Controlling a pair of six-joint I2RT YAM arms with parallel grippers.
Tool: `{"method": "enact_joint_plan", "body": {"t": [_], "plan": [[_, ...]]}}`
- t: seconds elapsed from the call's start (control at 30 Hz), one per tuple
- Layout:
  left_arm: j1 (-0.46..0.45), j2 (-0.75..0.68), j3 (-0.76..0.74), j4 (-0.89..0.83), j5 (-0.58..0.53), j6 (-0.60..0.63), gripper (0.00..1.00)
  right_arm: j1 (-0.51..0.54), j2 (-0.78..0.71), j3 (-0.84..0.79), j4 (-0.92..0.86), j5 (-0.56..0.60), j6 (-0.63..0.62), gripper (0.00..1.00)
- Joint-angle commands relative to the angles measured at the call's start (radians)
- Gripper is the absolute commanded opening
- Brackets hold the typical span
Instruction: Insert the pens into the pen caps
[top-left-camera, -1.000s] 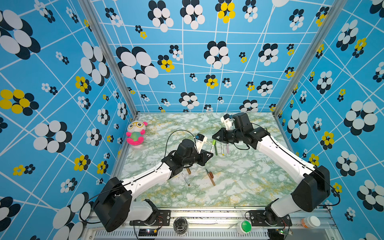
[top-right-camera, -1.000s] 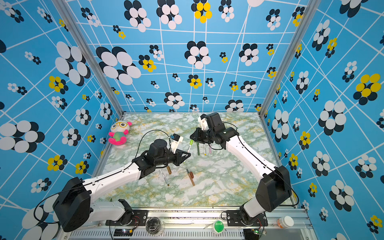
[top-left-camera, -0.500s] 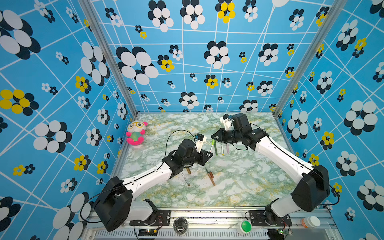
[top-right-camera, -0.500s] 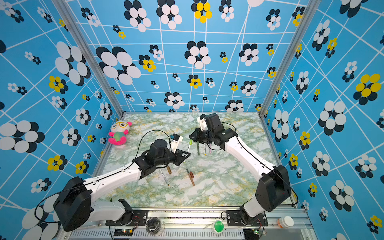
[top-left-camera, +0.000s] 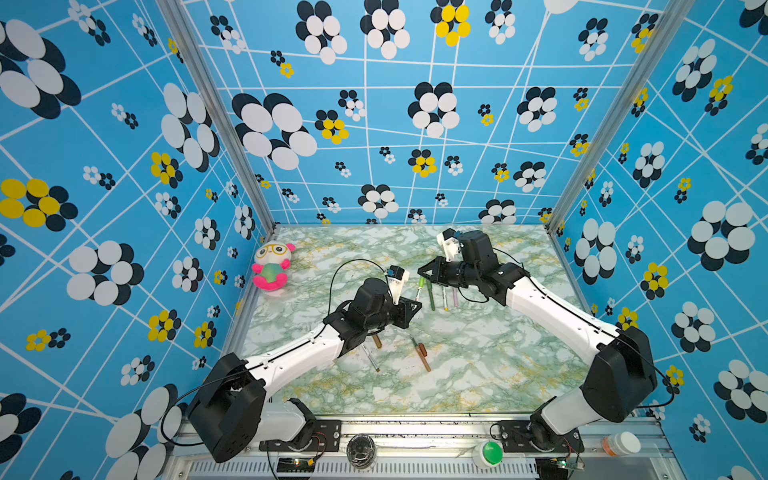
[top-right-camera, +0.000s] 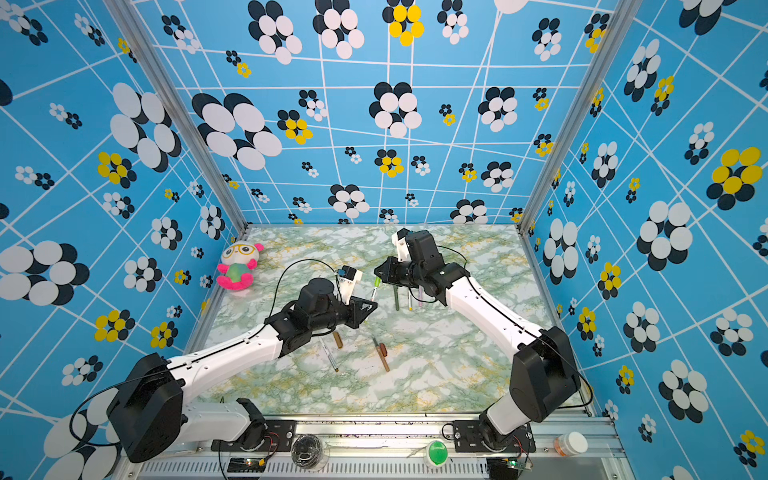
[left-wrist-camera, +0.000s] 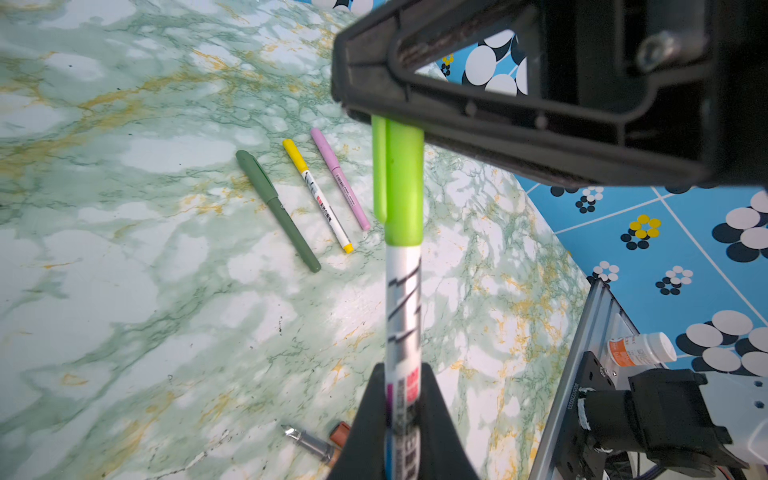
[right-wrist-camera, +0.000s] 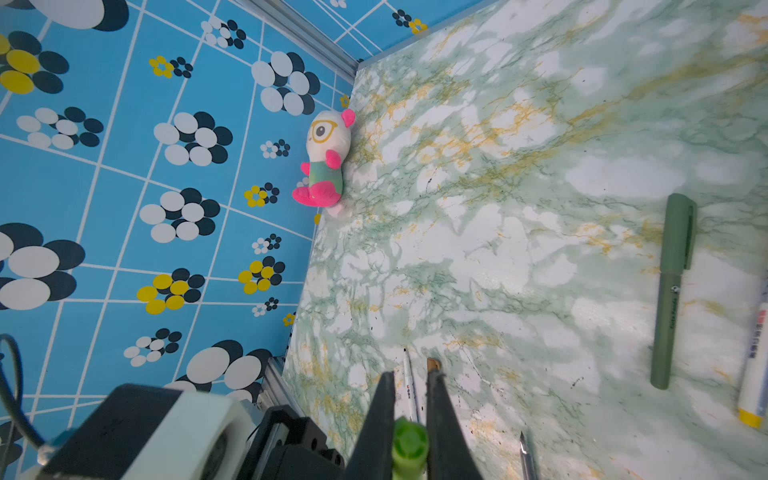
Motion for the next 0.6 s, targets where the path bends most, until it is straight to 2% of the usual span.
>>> {"method": "enact_joint_plan", "body": {"t": [0.0, 0.23, 0.57], "plan": [[0.058, 0.008, 0.08, 0.333, -0.109, 0.033, 0.0, 0.07, 0.038, -0.071, -0.141, -0.093, 0.028, 0.0], [0.106, 0.071, 0.13, 0.406, -0.106, 0.019, 0.0, 0.091, 0.055, -0.122, -0.08, -0.106, 0.073, 0.0], [0.127, 0.125, 0.164, 0.459, -0.095, 0.012, 0.0, 0.135, 0.114, -0.139, -0.029, -0.136, 0.111, 0.0]]}}
